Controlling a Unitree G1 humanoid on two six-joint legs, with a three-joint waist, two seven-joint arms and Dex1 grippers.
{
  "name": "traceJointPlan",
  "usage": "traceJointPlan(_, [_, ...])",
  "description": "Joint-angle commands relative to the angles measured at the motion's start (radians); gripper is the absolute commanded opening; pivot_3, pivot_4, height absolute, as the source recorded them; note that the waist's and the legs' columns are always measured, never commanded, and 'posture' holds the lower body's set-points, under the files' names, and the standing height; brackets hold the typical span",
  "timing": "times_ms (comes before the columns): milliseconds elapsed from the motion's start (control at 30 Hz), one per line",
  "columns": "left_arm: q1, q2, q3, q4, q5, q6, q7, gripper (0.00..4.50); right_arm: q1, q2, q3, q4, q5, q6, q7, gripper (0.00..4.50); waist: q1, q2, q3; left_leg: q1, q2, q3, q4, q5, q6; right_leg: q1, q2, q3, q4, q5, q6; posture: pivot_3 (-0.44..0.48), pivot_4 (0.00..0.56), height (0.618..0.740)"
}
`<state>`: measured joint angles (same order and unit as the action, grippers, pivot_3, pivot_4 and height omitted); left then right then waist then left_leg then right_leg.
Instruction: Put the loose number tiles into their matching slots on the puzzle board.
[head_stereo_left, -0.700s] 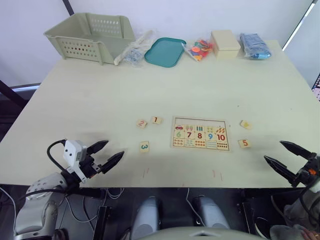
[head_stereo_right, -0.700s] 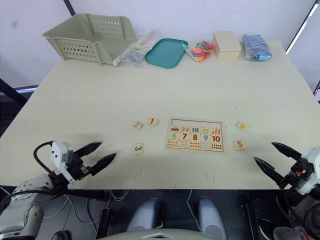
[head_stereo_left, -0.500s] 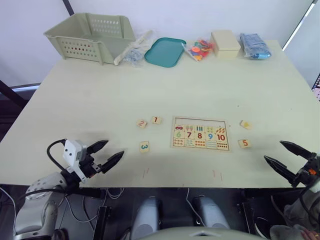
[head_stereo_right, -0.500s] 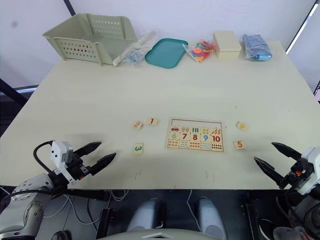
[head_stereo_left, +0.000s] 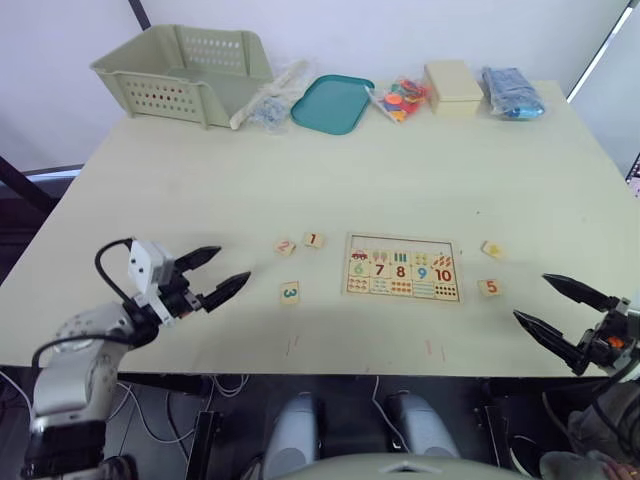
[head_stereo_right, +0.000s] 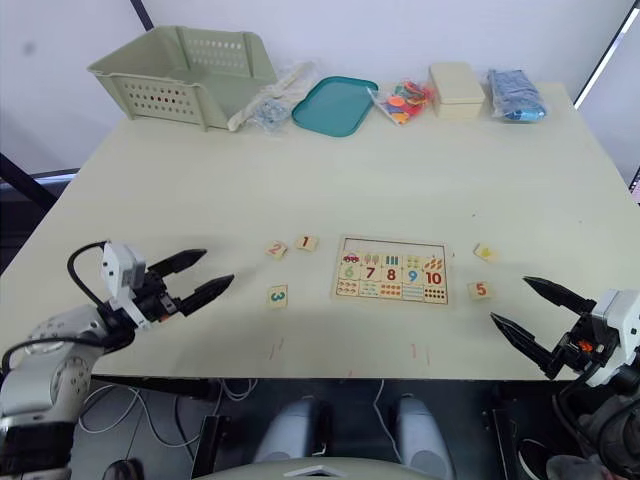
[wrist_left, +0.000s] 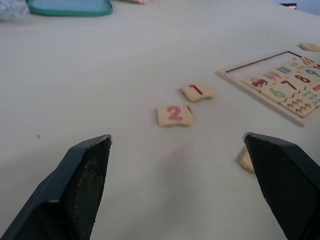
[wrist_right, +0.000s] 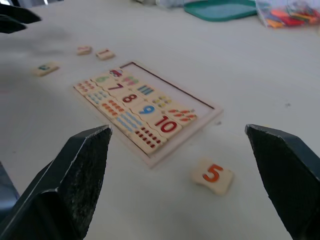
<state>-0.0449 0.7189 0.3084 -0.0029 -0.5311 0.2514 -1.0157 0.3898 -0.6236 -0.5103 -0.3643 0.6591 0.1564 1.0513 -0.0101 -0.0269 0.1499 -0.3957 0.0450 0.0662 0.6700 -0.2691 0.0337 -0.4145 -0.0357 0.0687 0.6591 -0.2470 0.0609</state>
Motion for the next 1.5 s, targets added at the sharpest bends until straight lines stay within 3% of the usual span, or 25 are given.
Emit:
traceJointPlan(33, [-0.095,0.051,-0.043,0.071,0.024,-0.02,-0.094,4.5,-0.001,-0.029,-0.018,-0.076,0.034,0.014,0.001,4.5,-0.001,0.0,0.0,0.0,0.0,0.0,0.0,0.0,0.0,0.0,0.0,0.0,0.0,0.0,0.0,0.0,0.15,0.74])
traceJointPlan(167, [-0.224,0.079,-0.106,0.159,0.075,-0.063,-0.164,4.5,0.001,-0.046,-0.027,-0.123,0.05,0.029,-0.007,4.5,-0.001,0.0,0.0,0.0,0.0,-0.001,0.0,0.0,0.0,0.0,0.0,-0.001,0.0,0.0,0.0,0.0,0.15,0.74])
traceJointPlan(267, [-0.372,0.112,-0.187,0.247,0.111,-0.082,-0.289,4.5,0.011,-0.067,-0.05,-0.186,0.086,0.057,-0.016,4.5,0.003,0.0,0.0,-0.001,0.0,-0.002,0.001,0.0,0.0,0.0,0.0,-0.002,0.0,0.0,0.0,0.0,0.15,0.74])
traceJointPlan(367, [-0.527,0.129,-0.292,0.373,0.213,-0.119,-0.363,4.5,0.016,-0.085,-0.073,-0.225,0.1,0.072,-0.03,4.5,0.005,0.0,0.0,-0.001,-0.001,-0.002,0.001,0.0,0.0,0.001,0.0,-0.002,0.0,0.0,0.0,0.0,0.15,0.74])
traceJointPlan(533, [-0.741,0.069,-0.413,0.632,0.314,-0.251,-0.523,4.5,0.041,-0.084,-0.097,-0.275,0.117,0.086,-0.054,4.5,0.005,-0.001,0.0,-0.002,-0.002,-0.004,0.002,0.0,0.0,0.001,0.001,-0.003,-0.001,0.0,0.0,0.0,0.15,0.74])
traceJointPlan(700, [-0.881,-0.002,-0.471,0.857,0.407,-0.392,-0.572,4.5,0.08,-0.074,-0.12,-0.309,0.122,0.087,-0.068,4.5,0.003,-0.001,0.001,-0.004,-0.002,-0.005,0.002,0.0,0.0,0.001,0.001,-0.003,-0.001,0.0,0.0,0.0,0.15,0.74])
traceJointPlan(1133, [-1.035,-0.106,-0.484,1.133,0.526,-0.555,-0.571,4.5,0.152,-0.019,-0.134,-0.373,0.105,0.066,-0.115,4.5,0.001,-0.003,0.002,-0.005,-0.003,-0.008,0.003,0.0,0.0,0.001,0.001,-0.003,-0.001,0.0,0.0,0.0,0.15,0.74])
traceJointPlan(1233, [-1.056,-0.128,-0.484,1.168,0.553,-0.576,-0.553,3.92,0.164,-0.013,-0.141,-0.376,0.097,0.056,-0.119,4.5,0.001,-0.003,0.002,-0.006,-0.003,-0.009,0.004,0.0,0.0,0.001,0.002,-0.004,-0.001,0.0,0.0,0.0,0.15,0.74])
traceJointPlan(1267, [-1.062,-0.135,-0.485,1.179,0.564,-0.586,-0.538,3.51,0.166,-0.012,-0.142,-0.378,0.094,0.053,-0.123,4.5,0.001,-0.003,0.002,-0.006,-0.003,-0.009,0.004,0.0,0.0,0.001,0.001,-0.004,-0.001,0.0,0.001,0.0,0.15,0.74])
traceJointPlan(1500, [-1.083,-0.168,-0.488,1.234,0.624,-0.63,-0.488,3.51,0.196,0.016,-0.137,-0.405,0.076,0.035,-0.145,4.5,-0.001,-0.004,0.002,-0.006,-0.004,-0.01,0.004,0.0,0.0,0.001,0.002,-0.004,0.0,0.0,0.001,0.0,0.15,0.74])
